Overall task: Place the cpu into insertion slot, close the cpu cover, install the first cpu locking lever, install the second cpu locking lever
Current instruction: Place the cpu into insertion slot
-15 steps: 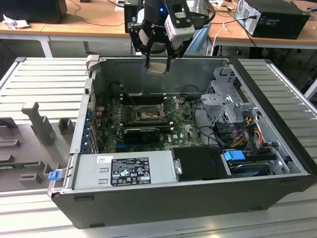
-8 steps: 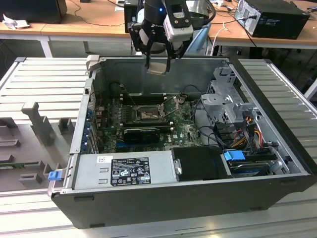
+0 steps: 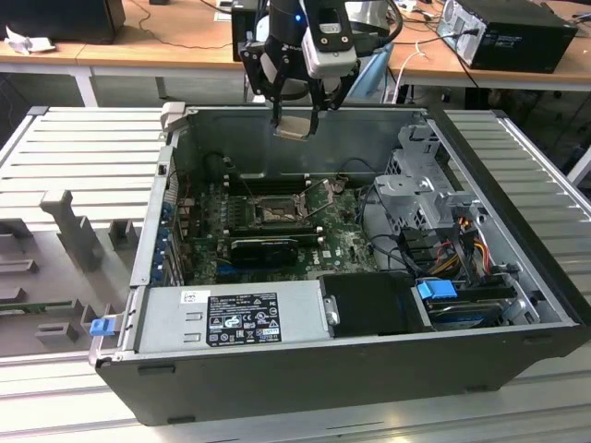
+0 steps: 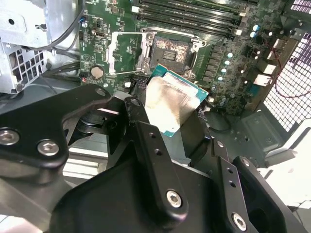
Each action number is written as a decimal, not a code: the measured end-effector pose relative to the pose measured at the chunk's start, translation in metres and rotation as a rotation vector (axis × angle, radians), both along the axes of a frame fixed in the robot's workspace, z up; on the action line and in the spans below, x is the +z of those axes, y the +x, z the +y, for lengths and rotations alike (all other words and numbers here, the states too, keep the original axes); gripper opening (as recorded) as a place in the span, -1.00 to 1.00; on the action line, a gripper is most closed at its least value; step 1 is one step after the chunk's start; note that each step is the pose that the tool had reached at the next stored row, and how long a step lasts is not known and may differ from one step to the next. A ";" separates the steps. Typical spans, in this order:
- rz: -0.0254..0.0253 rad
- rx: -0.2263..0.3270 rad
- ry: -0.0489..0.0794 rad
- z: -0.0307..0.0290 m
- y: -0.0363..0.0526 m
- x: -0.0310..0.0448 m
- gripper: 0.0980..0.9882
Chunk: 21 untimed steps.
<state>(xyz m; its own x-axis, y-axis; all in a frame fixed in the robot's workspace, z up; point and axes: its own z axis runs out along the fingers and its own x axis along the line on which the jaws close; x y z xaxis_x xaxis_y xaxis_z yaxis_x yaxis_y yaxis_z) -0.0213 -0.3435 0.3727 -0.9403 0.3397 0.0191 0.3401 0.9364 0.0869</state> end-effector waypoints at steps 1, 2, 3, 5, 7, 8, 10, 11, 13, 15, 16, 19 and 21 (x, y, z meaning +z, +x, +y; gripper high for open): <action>0.0000 -0.013 0.000 0.0000 0.0000 0.0000 -0.03; 0.0000 -0.028 0.000 0.0000 0.0000 0.0000 -0.03; -0.0001 -0.039 0.000 0.0000 0.0000 0.0000 -0.03; 0.0000 -0.067 0.000 0.0000 0.0000 0.0000 -0.03; 0.0000 -0.089 0.000 0.0000 0.0000 0.0000 -0.03; 0.0000 -0.095 0.000 0.0000 0.0000 0.0000 -0.03; 0.0000 -0.108 0.000 0.0000 0.0000 0.0000 -0.03; 0.0000 -0.114 0.000 0.0000 0.0000 0.0000 -0.03; 0.0000 -0.129 0.000 0.0000 0.0000 0.0000 -0.03; 0.0000 -0.145 0.000 0.0000 0.0000 0.0000 -0.03; 0.0000 -0.155 0.000 0.0000 0.0000 0.0000 -0.03; 0.0000 -0.184 0.000 0.0000 0.0000 0.0000 -0.03; 0.0000 -0.191 0.000 0.0000 0.0000 0.0000 -0.03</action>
